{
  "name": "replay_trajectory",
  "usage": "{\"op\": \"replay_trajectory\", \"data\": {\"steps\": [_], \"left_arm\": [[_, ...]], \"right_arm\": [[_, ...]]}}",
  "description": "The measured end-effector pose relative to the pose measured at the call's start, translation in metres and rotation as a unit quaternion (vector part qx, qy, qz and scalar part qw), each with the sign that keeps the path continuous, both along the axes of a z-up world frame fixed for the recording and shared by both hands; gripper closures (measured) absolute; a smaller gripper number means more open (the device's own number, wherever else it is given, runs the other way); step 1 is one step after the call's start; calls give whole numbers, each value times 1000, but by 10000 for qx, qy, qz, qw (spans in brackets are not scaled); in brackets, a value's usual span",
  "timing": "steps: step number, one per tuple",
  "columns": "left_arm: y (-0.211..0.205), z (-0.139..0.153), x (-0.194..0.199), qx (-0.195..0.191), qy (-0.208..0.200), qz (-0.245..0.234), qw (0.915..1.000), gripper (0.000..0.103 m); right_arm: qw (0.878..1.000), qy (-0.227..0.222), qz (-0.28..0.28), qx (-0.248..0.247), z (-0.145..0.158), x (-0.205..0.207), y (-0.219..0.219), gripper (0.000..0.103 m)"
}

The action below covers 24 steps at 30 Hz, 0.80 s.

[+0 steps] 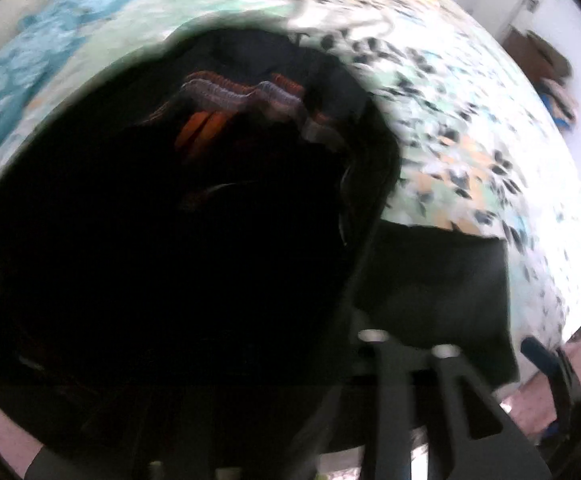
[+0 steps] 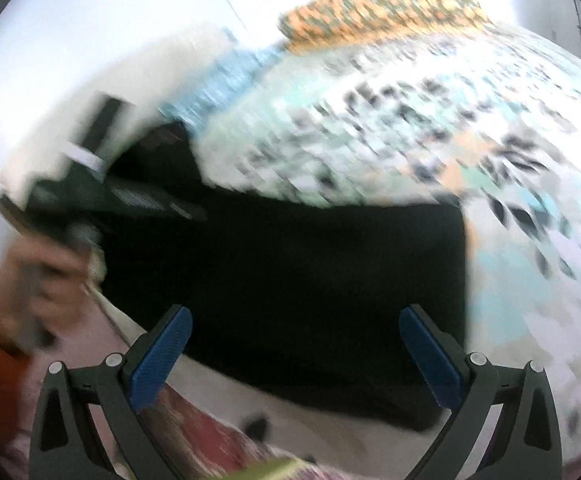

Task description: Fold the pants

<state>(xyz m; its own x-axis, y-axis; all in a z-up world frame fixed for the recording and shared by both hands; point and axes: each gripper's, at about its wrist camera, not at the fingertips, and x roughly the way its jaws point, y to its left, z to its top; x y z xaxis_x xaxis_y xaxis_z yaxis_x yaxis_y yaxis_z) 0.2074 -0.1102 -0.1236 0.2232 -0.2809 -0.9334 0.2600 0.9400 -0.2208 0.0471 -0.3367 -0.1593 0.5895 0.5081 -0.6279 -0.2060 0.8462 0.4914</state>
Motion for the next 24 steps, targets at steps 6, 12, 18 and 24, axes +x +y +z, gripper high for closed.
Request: {"op": "replay_trajectory", "data": {"steps": [6,12,18,24], "left_arm": [[-21,36,-8,-1172,410,-877,9884,32],[46,117,-2,-1785,-708,-429,9805,13],[137,95,11,-1234,-1166,881,9815,14],[201,4,0,-936,-814,2252,9664,14]], "right_arm": [[9927,721,906,332,-47,31,35,0],[9910,590,1082,522,-43,23,36,0],[9881,818,908,930,-43,36,38,0],[9808,1134,1077,1162,-36,62,66,0]]}}
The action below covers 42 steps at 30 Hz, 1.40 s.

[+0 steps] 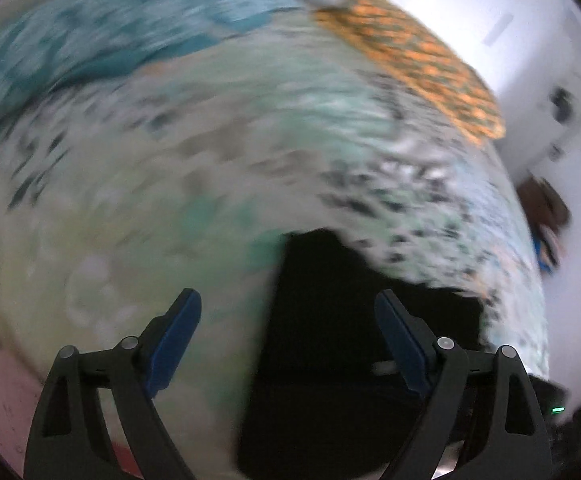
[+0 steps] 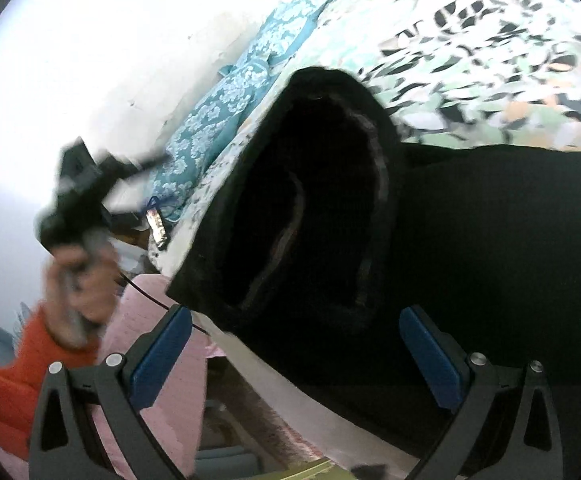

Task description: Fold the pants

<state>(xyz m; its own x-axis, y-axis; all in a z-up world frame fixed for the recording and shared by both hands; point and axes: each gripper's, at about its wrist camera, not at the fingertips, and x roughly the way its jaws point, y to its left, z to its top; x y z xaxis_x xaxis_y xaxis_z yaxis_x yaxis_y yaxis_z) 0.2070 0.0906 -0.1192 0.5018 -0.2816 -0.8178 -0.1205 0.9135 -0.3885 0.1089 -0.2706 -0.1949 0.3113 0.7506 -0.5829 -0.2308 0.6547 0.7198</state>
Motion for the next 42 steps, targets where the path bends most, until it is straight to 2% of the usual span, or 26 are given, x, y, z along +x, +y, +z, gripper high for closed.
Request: {"op": "replay_trajectory", "data": {"steps": [4,6,7,8,9,11,14,18,23,27,32,34,36,37,38,39,40,42], "left_arm": [[20,-36,-10,229,213,334,9990,17],[25,-45,-6,227,375,387,9983,18],[25,-43,-5,160,336,378,9986,18],[24,-43,-3,157,278,371,9988,18],[26,-44,-3,187,258,367,9988,18],[26,-46,-1,245,266,359,9987,18],[32,-48,-3,86,366,435,9983,18],[40,-50,-3,-71,403,594,9974,18],[37,-44,-6,-25,329,507,9982,18],[29,-43,-6,39,317,373,9988,18],[15,-42,-7,224,285,131,9993,18],[8,-40,-8,331,241,1,9992,18],[-3,-38,-9,481,190,-193,9985,18],[-10,-37,-11,578,165,-313,9977,18],[-14,-36,-12,646,147,-396,9970,18],[-22,-34,-14,762,106,-537,9956,18],[-28,-32,-17,834,65,-638,9944,18],[-40,-28,-24,946,-43,-856,9918,18]], "right_arm": [[9990,262,37,-374,6,18,27,0],[9948,603,2,-826,-2,28,40,2],[9929,725,43,-943,-7,31,45,22],[9920,720,49,-1037,-8,32,48,63],[9912,667,-7,-1143,-6,32,48,73],[9947,584,-77,-841,5,27,43,82],[9988,453,-180,58,36,18,26,85],[9936,126,-411,1043,81,6,-8,87],[9874,-35,-621,1453,109,-11,-54,87],[9885,57,-892,1220,103,-23,-94,87],[9834,463,-1435,1007,57,-49,-146,87],[9792,806,-1670,818,26,-56,-164,86],[9761,1127,-1852,144,-4,-59,-168,81],[9739,1232,-1904,-95,-13,-62,-167,68],[9719,1257,-1987,-63,-16,-65,-169,64],[9700,1249,-2084,12,-10,-68,-172,60],[9701,1201,-2104,-134,-1,-68,-173,51],[9734,785,-2034,-711,25,-66,-173,47]]}}
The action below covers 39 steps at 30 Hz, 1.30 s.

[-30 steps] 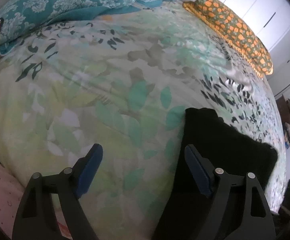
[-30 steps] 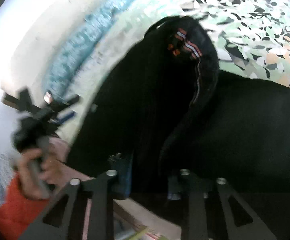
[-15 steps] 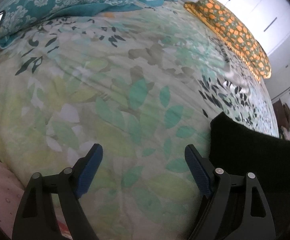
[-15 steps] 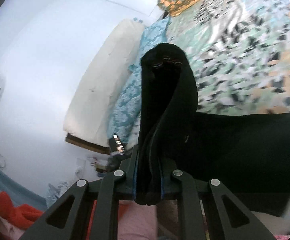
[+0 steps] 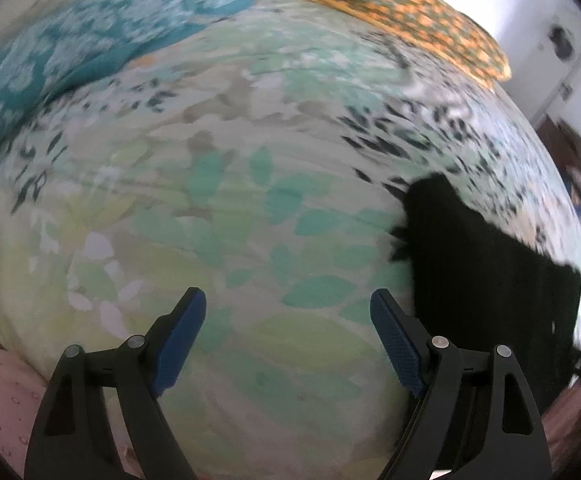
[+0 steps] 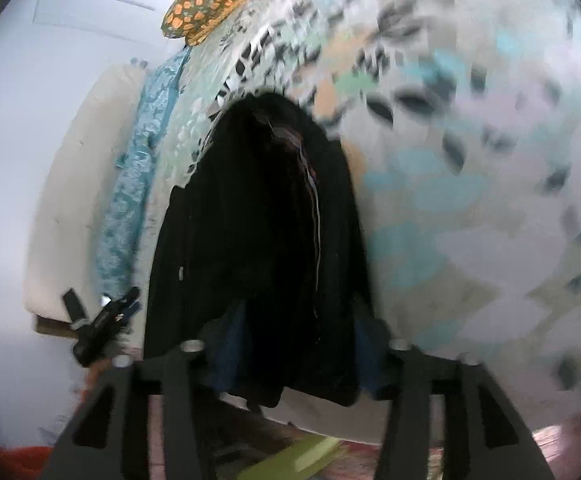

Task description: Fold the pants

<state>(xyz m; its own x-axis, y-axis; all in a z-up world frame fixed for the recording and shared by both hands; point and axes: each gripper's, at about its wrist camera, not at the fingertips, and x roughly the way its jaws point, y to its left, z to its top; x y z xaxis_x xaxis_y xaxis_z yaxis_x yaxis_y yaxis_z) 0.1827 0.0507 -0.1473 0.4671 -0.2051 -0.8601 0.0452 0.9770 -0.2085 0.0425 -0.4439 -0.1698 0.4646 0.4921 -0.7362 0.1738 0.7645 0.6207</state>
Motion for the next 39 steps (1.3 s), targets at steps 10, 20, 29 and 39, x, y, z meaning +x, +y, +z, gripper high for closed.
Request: {"op": "replay_trajectory", "data": {"steps": [10,20,29,39], "left_arm": [[-59,3,-16,493,-196,-1030,9933,17],[-55,18,-23,407,-390,-873,9946,17],[-118,14,-58,799,-649,-2063,9730,17],[-139,16,-60,985,-739,-2331,9646,17]], "right_arm": [[9798,-278,1187,-1586,17,22,42,47],[9680,-998,1476,-1767,66,36,51,98],[9800,-163,733,-1841,-9,43,26,90],[9760,-1220,955,-1532,64,86,49,86]]}}
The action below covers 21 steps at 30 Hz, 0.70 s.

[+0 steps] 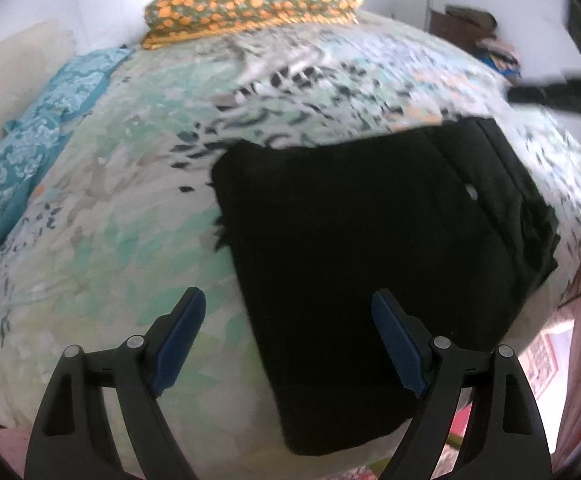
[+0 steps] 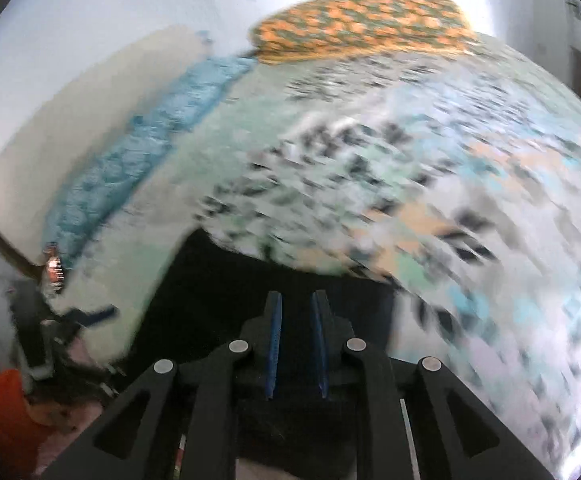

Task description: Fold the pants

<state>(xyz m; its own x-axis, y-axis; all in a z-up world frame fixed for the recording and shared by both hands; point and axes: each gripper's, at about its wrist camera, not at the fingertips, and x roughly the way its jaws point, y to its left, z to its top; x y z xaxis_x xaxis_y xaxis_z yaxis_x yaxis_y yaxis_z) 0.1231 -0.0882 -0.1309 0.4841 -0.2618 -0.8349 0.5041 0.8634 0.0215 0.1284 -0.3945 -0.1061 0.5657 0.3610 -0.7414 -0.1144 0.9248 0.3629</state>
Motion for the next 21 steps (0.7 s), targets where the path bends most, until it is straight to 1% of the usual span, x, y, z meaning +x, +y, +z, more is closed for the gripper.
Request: {"op": "replay_trajectory", "data": {"steps": [1,2,3,4,5,6,7,8,10,12,13,14,15,16,17,18,19,21], "left_arm": [[-4,-5,-3,74,63,-117,9999,16],[-7,-9,-7,144,90,-226,9996,16],[-10,-12,-12,219,85,-327,9992,16],[-11,-12,-16,234,87,-410,9988,16],[-11,-10,-19,225,89,-450,9987,16],[-10,-7,-21,222,83,-446,9987,16],[-9,-4,-21,214,80,-411,9989,16],[-6,0,-20,170,85,-349,9992,16],[2,9,-15,-38,100,-108,9999,15],[7,15,-7,-276,173,130,9994,13],[9,16,-2,-359,238,225,9988,11],[8,13,1,-412,353,286,9981,10],[6,9,3,-390,443,301,9978,9],[3,2,4,-300,538,300,9977,9],[-1,-8,3,-123,671,281,9973,9],[-3,-15,1,-30,771,261,9967,9],[-3,-19,-1,-16,843,251,9961,9],[2,-15,-4,-101,830,313,9960,9]], "right_arm": [[9996,250,-60,-124,-16,11,1,86],[9973,646,-186,-299,-40,20,-2,88],[9935,1045,-300,-337,-66,26,-7,92],[9921,1182,-343,-236,-80,26,-13,98],[9930,1107,-397,-133,-82,24,-16,98],[9941,987,-441,-103,-76,19,-17,98],[9948,883,-485,-169,-63,12,-15,98],[9956,760,-484,-261,-48,3,-12,96],[9973,525,-310,-408,-25,-17,-2,94],[9978,440,-100,-482,-10,-44,11,93],[9976,492,-19,-491,-13,-53,16,93],[9960,658,71,-594,-21,-64,22,93],[9925,945,113,-771,-37,-73,28,93],[9897,1150,125,-845,-54,-83,30,93],[9904,1167,88,-732,-64,-92,30,93],[9925,1084,-39,-556,-65,-100,29,93],[9929,1092,-82,-464,-62,-103,29,93],[9929,1057,-134,-537,-51,-107,31,93]]}}
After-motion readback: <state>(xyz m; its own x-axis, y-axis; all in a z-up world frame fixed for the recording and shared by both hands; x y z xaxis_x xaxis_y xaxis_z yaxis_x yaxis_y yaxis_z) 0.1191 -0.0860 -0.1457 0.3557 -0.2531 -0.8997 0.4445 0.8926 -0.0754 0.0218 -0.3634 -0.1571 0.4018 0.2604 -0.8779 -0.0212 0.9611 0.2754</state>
